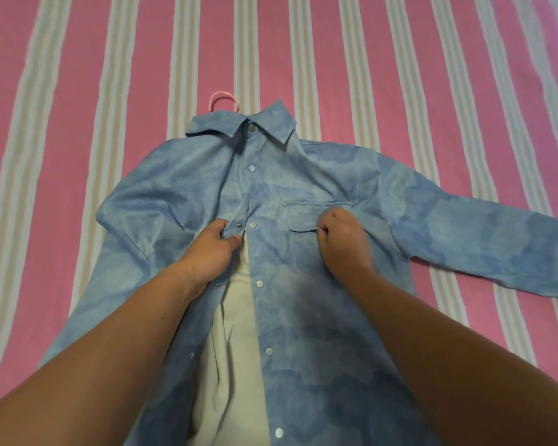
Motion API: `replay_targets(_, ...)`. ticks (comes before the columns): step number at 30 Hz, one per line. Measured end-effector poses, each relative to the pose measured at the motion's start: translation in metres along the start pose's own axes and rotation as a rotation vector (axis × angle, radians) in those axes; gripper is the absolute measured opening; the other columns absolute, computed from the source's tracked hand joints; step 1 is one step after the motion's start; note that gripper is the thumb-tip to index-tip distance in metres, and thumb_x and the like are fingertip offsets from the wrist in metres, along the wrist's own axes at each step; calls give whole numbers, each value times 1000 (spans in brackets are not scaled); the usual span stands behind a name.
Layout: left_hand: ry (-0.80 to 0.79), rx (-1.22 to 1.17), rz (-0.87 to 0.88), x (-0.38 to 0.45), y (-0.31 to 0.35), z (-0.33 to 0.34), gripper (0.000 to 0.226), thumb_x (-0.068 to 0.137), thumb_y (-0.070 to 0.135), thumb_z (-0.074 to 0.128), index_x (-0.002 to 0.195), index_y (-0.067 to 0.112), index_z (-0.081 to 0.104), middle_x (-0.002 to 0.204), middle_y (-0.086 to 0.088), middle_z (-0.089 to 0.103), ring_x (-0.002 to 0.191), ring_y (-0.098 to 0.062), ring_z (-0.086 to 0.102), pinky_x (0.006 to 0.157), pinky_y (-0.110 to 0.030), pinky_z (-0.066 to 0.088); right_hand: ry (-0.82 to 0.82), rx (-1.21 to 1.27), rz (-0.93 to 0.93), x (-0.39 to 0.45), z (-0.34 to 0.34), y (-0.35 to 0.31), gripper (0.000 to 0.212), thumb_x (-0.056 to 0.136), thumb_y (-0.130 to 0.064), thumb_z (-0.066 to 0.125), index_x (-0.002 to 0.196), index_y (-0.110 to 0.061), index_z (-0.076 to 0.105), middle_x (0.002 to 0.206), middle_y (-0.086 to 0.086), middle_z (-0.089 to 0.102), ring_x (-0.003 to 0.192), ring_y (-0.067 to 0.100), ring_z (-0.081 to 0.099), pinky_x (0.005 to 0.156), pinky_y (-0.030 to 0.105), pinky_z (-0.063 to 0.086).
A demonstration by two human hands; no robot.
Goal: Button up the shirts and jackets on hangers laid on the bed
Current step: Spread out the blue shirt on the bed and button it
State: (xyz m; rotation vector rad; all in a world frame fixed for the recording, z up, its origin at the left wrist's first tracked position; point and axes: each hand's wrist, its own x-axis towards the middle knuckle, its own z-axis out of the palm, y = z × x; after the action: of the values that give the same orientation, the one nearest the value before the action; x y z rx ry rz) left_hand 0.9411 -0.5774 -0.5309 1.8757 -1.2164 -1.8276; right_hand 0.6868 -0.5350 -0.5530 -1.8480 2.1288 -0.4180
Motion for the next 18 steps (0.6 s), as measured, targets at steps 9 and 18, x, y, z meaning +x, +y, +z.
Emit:
replay_targets(9, -8, -62, -33, -1, 2, -1, 11, 102, 26, 57, 103, 28, 68, 100, 2, 76, 97, -23, 72, 93, -45, 57, -149, -339, -116, -18, -1, 4, 34, 68, 0, 64, 100, -3, 73, 101, 19, 61, 89, 40, 57, 71, 43, 51)
replay_targets(18, 213, 29, 20, 5, 12, 6, 27, 102, 25, 58, 91, 4, 72, 75, -6, 63, 72, -17, 53, 70, -31, 44, -258, 123, 213, -5, 14, -122, 35, 87, -29, 66, 117, -12, 58, 118, 12, 56, 113, 32, 51, 98, 42, 42)
